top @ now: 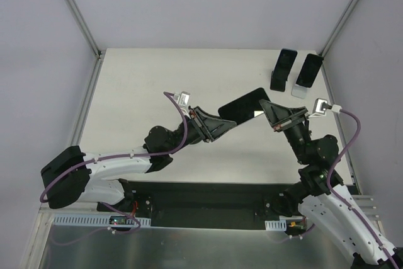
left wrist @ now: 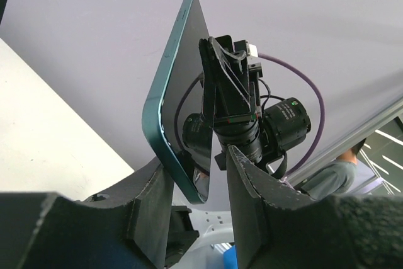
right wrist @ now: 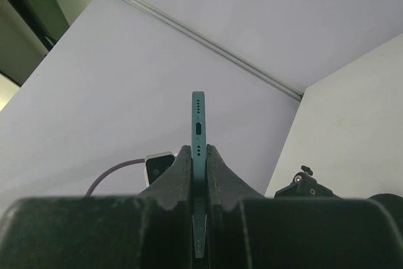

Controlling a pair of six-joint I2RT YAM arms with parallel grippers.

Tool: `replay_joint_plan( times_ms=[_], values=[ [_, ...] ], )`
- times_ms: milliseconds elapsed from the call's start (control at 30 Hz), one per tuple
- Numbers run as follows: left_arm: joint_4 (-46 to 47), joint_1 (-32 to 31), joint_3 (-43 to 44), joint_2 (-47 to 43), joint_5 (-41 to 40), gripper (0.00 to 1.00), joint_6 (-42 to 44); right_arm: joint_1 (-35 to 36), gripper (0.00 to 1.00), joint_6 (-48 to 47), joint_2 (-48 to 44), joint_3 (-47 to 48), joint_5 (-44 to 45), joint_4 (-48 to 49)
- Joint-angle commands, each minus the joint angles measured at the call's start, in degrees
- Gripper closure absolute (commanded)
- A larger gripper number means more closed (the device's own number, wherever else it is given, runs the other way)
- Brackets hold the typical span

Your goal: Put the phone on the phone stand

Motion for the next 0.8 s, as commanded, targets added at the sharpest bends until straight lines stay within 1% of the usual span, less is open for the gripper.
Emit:
replay_joint_plan(
  times_ms=[0, 67, 167, 200, 233, 300, 333, 367, 400, 433, 467, 500, 533, 567, 600, 633, 667, 700, 733, 767],
  values=[
    [11.45, -0.10, 1.48, 0.50, 1.46, 0.65, 0.24, 0.31, 0.99, 1.35, -1.59, 0.30, -1.66, 4.51],
    [10.93, -0.19, 2.18, 0.50, 2.16, 0.65, 0.42, 0.40, 0.99, 1.70, -2.20, 0.30, -1.93, 3.98],
    [10.40, -0.10, 2.80, 0.06, 3.13, 0.70, 1.30, 0.49, 0.99, 2.75, -2.91, -0.14, -2.02, 3.72],
    [10.31, -0.10, 2.80, -0.38, 3.31, 0.73, 1.56, 0.40, 0.99, 2.93, -2.91, -0.32, -2.02, 3.54],
    [10.05, -0.10, 2.71, -0.73, 3.22, 0.83, 1.83, 0.40, 0.99, 3.11, -2.91, -0.41, -3.76, 3.54],
    [9.08, -0.11, 2.62, -1.43, 3.49, 0.93, 2.18, 0.75, 0.99, 3.37, -2.82, -1.02, -4.13, 4.06],
    [9.17, -0.10, 2.28, -1.78, 3.57, 1.00, 2.18, 0.66, 0.99, 3.37, -2.65, -1.11, -4.48, 4.07],
    [9.00, -0.10, 2.01, -2.05, 3.49, 1.00, 2.27, 0.66, 0.96, 3.11, -2.56, -1.02, -4.91, 3.72],
    [8.30, -0.10, 1.57, -3.09, 3.22, 1.00, 2.62, 0.66, 0.92, 2.85, -2.56, -0.50, -5.62, 2.67],
    [7.77, -0.10, 0.61, -3.89, 3.13, 1.00, 3.05, 0.75, 0.79, 2.32, -2.64, -0.15, -5.97, 1.35],
    [6.89, -0.10, -0.01, -4.94, 3.05, 1.00, 4.10, 0.66, 0.72, 1.10, -2.64, 0.29, -6.41, -1.62],
    [2.19, -0.10, -0.36, -7.47, 2.87, 1.00, 4.72, 0.75, 0.63, 0.30, -2.82, 0.91, -7.81, -2.95],
    [-0.82, -0.02, -0.80, -9.15, 2.96, 1.00, 5.42, 0.66, 0.45, -0.84, -2.99, 1.17, -8.69, -4.27],
    [-5.29, -0.10, -0.72, -11.00, 3.13, 1.00, 7.61, 0.66, 0.35, -4.07, -3.26, 1.44, -9.57, -6.89],
    [-9.77, -0.02, -0.45, -14.67, 3.57, 1.00, 9.20, 0.75, 0.24, -5.84, -3.43, 2.05, -11.58, -8.57],
    [-20.86, -0.02, 1.20, -16.36, 5.05, 1.00, 11.13, 0.66, 0.04, -8.03, -3.78, 2.58, -12.56, -10.77],
    [-26.81, -0.02, 2.26, -18.03, 5.33, 1.00, 14.45, 0.75, 0.03, -12.40, -3.70, 3.10, -13.96, -14.53],
    [-32.17, -0.02, 3.23, -21.00, 5.59, 1.00, 16.05, 0.66, 0.03, -15.06, -3.44, 3.80, -16.84, -16.74],
    [-41.62, -0.02, 4.54, -22.51, 5.94, 1.00, 17.37, 0.66, 0.03, -17.17, -2.74, 5.20, -18.35, -19.03],
    [-44.68, -0.10, 4.64, -26.01, 6.21, 1.00, 19.82, 0.66, 0.03, -19.11, -2.21, 5.57, -20.11, -21.75]
  ],
)
